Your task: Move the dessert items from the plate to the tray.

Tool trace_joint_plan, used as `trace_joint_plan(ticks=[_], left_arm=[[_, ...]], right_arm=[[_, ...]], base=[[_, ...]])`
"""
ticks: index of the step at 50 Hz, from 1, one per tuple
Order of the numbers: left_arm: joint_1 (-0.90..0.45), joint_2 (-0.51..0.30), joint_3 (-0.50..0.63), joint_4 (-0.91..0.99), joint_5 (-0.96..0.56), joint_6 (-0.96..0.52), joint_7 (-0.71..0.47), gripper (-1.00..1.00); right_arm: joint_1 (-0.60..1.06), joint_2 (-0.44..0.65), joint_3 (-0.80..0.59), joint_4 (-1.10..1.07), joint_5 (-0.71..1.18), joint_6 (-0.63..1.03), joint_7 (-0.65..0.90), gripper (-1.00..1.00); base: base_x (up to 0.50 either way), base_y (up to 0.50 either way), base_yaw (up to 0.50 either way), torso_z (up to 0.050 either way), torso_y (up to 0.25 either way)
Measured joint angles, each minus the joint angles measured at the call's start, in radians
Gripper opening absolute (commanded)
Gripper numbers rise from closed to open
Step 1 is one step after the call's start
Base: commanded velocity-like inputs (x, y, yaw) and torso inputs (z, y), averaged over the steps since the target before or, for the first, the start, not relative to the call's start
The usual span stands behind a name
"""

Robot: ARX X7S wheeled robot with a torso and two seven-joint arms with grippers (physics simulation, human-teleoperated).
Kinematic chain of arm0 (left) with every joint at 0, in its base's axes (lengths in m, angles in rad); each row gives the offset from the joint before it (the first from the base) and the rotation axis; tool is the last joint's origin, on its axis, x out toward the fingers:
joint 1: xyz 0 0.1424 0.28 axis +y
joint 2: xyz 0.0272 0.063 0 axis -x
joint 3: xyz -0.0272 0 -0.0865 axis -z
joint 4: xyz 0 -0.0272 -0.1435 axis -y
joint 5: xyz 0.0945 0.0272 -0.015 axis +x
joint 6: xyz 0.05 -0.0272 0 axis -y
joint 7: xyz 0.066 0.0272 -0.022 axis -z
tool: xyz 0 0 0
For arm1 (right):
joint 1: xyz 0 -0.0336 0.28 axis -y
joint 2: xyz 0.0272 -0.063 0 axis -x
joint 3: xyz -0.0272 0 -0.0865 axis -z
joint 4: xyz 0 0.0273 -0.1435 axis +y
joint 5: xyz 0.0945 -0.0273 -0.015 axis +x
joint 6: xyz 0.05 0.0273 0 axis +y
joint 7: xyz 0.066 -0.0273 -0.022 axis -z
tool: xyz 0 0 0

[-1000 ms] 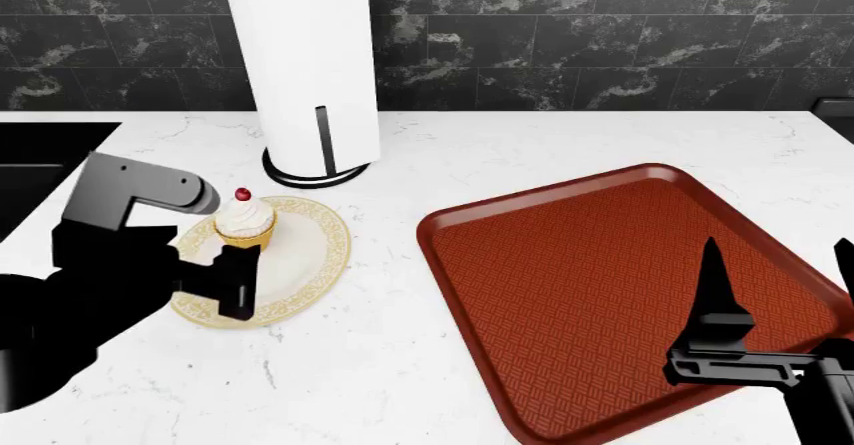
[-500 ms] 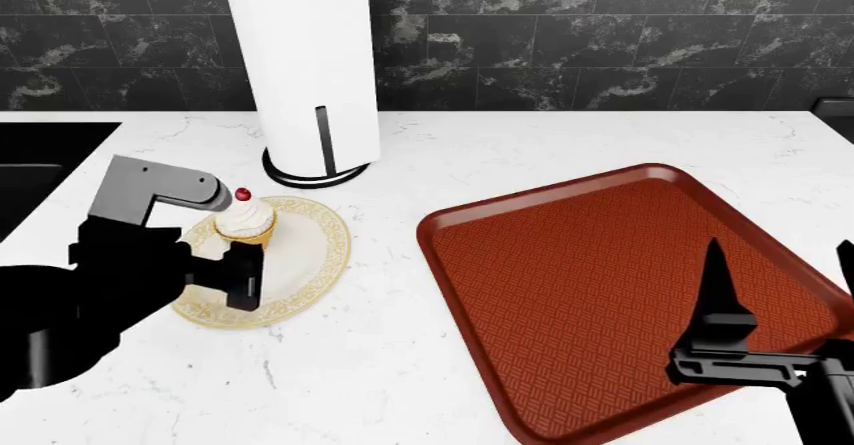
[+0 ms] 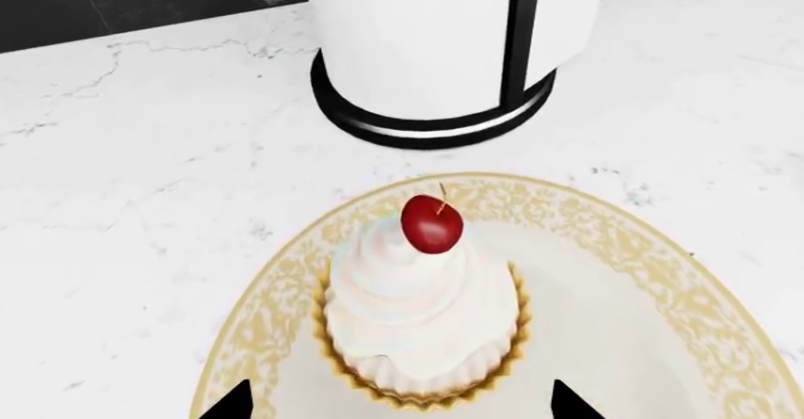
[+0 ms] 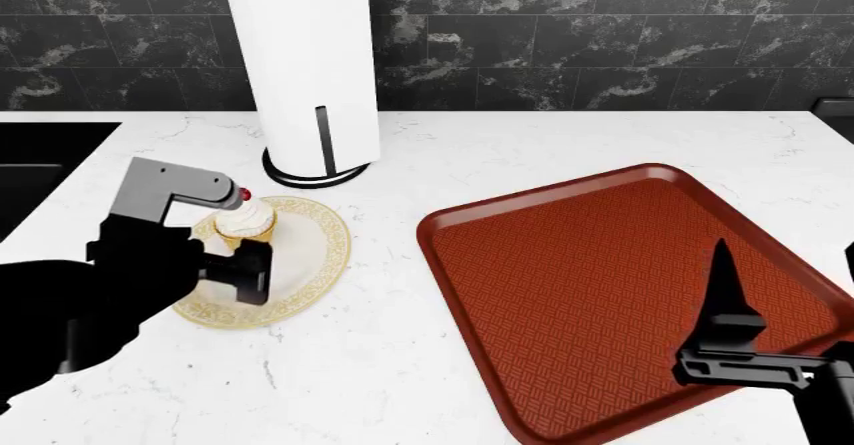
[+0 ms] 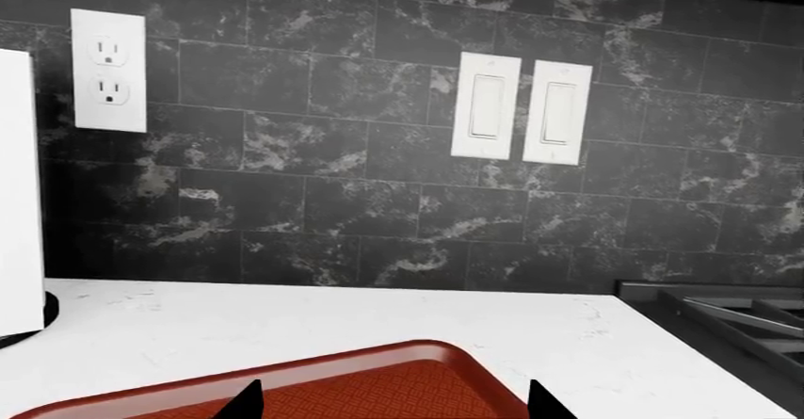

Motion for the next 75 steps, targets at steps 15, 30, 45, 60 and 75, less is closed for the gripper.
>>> trace_joint_plan(ticks=[15, 30, 45, 60, 75], left_arm=[[-0.015, 0.018, 0.031, -0.049, 0.036, 0.027, 0.029, 1.0], [-0.025, 0.035, 0.06, -0.094, 0.071, 0.055, 0.052, 1.0], [-0.036, 0.053, 0.085, -0.139, 0.102, 0.082, 0.072, 1.0], [-0.057, 0.07, 0.098, -0.176, 0.118, 0.097, 0.086, 1.0], [-0.065, 0.074, 0.099, -0.178, 0.121, 0.101, 0.094, -1.0]], right_arm=[[-0.013, 0.002, 0.0, 0.005, -0.007, -0.013, 0.0, 1.0], [-0.027, 0.003, 0.002, 0.008, -0.013, -0.026, -0.001, 1.0], [-0.045, 0.006, 0.012, 0.009, -0.015, -0.039, -0.002, 1.0], [-0.062, 0.014, 0.028, 0.006, -0.009, -0.049, 0.002, 1.0], [-0.071, 0.014, 0.027, 0.011, -0.015, -0.059, 0.001, 1.0]], base=[[0.0, 0.0, 0.0, 0.0, 0.0], [0.0, 0.0, 0.0, 0.0, 0.0], [0.0, 0.0, 0.0, 0.0, 0.0], [0.0, 0.0, 0.0, 0.0, 0.0], [0.0, 0.0, 0.0, 0.0, 0.001]])
